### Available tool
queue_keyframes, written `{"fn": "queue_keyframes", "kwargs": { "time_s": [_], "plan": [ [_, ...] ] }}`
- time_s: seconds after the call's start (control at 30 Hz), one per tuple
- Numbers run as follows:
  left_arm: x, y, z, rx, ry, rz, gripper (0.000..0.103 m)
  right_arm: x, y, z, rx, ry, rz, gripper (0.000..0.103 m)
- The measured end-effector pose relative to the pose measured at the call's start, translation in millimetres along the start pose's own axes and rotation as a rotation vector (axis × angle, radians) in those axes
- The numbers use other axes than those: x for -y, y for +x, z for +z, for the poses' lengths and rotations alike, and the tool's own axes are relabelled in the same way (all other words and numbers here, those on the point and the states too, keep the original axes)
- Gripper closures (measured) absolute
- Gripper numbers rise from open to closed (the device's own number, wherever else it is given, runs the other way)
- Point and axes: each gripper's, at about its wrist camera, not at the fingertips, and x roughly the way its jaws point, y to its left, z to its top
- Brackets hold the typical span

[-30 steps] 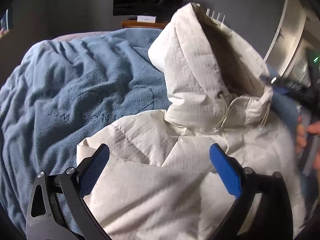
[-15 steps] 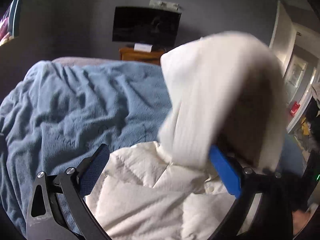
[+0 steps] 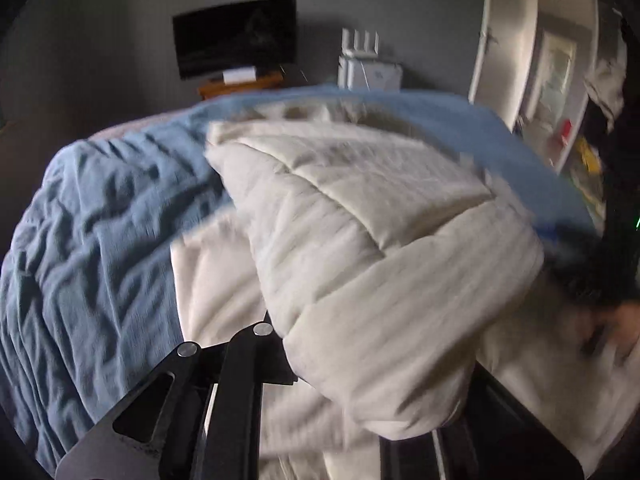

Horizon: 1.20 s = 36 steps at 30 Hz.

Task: Fold large clothes
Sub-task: 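Fold the held hood down onto the jacket body with the right gripper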

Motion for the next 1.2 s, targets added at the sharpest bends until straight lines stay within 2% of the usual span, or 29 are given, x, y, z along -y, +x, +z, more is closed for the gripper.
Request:
{"fn": "queue_keyframes", "kwargs": {
  "time_s": [0.07, 0.17, 0.23, 0.3, 0.33, 0.4, 0.43, 0.47, 0.53, 0.63, 0.7, 0.83, 0.93, 1.0, 1.1, 1.2],
  "plan": [
    [-4, 14, -25, -0.033, 0.014, 0.005, 0.089, -11, -11, -3, -0.009, -0.031, 0.005, 0.042],
    [-6, 31, -50, -0.062, 0.035, 0.004, 0.087, -18, -21, -2, -0.013, -0.009, 0.02, 0.042],
    [-5, 33, -52, -0.041, 0.056, 0.001, 0.087, -20, -23, -1, -0.015, 0.003, 0.018, 0.042],
    [-6, 32, -50, -0.019, 0.055, 0.011, 0.083, -20, -23, 1, -0.019, 0.025, 0.009, 0.042],
    [-7, 31, -49, -0.014, 0.047, 0.009, 0.077, -21, -24, 0, -0.022, 0.038, 0.005, 0.042],
    [-6, 26, -49, -0.003, 0.033, 0.026, 0.056, -21, -26, -3, -0.03, 0.074, 0.003, 0.042],
    [-7, 24, -48, 0.001, 0.028, 0.036, 0.035, -19, -27, -4, -0.034, 0.094, 0.003, 0.042],
    [-7, 19, -49, 0.011, 0.022, 0.032, 0.006, -18, -27, -4, -0.038, 0.107, 0.007, 0.042],
    [-8, 9, -48, 0.027, 0.015, -0.033, 0.006, -19, -29, -6, -0.046, 0.114, 0.002, 0.042],
    [1, -2, -46, 0.03, 0.052, -0.048, 0.007, -19, -31, -8, -0.051, 0.122, -0.016, 0.042],
    [7, -12, -45, 0.058, 0.084, -0.044, 0.007, -16, -31, -8, -0.054, 0.138, -0.023, 0.042],
    [18, -29, -37, 0.135, 0.095, -0.027, 0.007, -13, -30, -7, -0.053, 0.142, -0.055, 0.042],
    [20, -45, -23, 0.237, 0.059, -0.086, 0.007, -6, -24, -1, -0.047, 0.141, -0.096, 0.042],
    [23, -46, -10, 0.27, 0.053, -0.098, 0.007, 0, -15, 4, -0.043, 0.148, -0.119, 0.042],
    [24, -34, 7, 0.266, 0.024, -0.097, 0.007, 7, 1, 13, -0.04, 0.162, -0.128, 0.043],
    [16, -15, 8, 0.233, -0.014, -0.113, 0.008, 2, 14, 21, -0.03, 0.125, -0.127, 0.043]
  ]
}}
